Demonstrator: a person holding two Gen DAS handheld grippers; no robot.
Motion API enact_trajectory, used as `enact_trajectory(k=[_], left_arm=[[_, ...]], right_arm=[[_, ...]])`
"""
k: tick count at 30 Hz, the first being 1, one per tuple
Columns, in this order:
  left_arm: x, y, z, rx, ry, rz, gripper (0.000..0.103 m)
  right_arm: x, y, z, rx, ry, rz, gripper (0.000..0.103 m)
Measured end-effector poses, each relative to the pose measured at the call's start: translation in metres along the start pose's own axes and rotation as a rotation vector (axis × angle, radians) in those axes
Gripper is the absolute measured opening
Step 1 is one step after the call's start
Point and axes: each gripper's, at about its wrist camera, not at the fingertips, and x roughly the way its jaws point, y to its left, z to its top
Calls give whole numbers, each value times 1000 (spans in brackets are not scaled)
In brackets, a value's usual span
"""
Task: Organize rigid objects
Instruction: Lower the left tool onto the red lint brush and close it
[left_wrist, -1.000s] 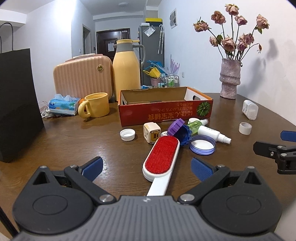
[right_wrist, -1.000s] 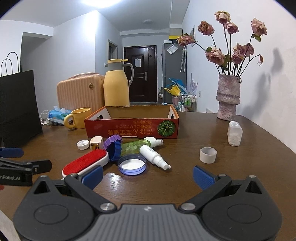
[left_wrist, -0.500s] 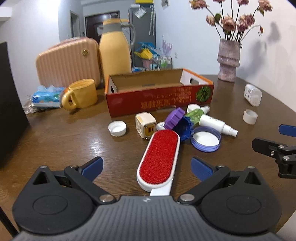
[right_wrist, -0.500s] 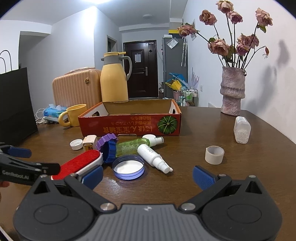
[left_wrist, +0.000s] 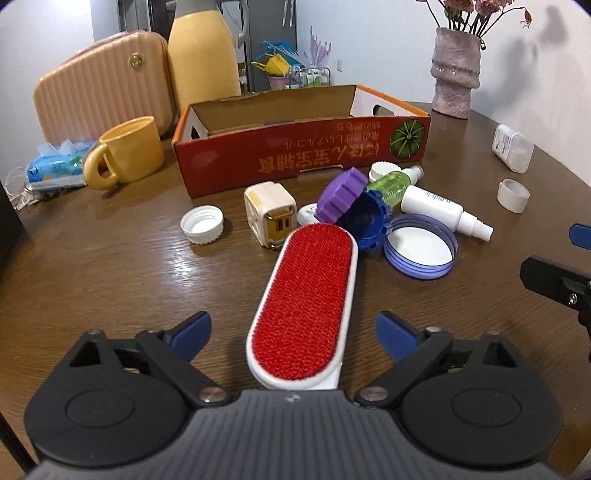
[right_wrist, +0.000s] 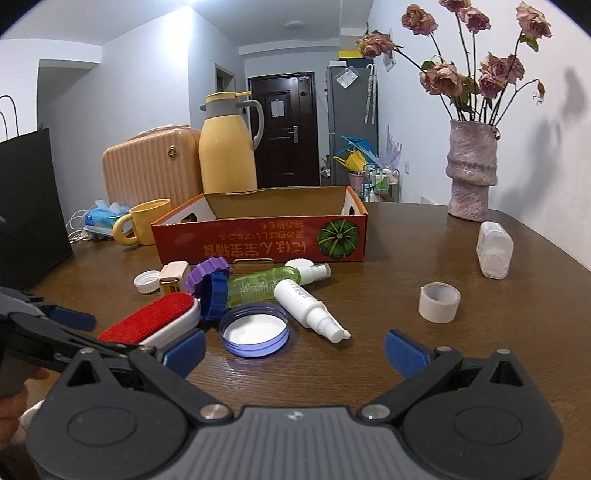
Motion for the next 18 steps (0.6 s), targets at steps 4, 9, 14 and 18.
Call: enact_trajectory(k=[4, 9, 14, 18], left_arm=[[10, -1, 1, -12, 18, -14, 85], [18, -3, -2, -19, 33, -38, 62], [15, 1, -5, -40, 4, -55, 59], [14, 5, -5, -52, 5, -50, 59]], right_arm=[[7, 4, 2, -14, -2, 13, 103], [18, 8, 5, -28, 1, 25, 103], [26, 15, 9, -48, -5, 41, 102], [33, 22, 14, -62, -10, 49, 102]])
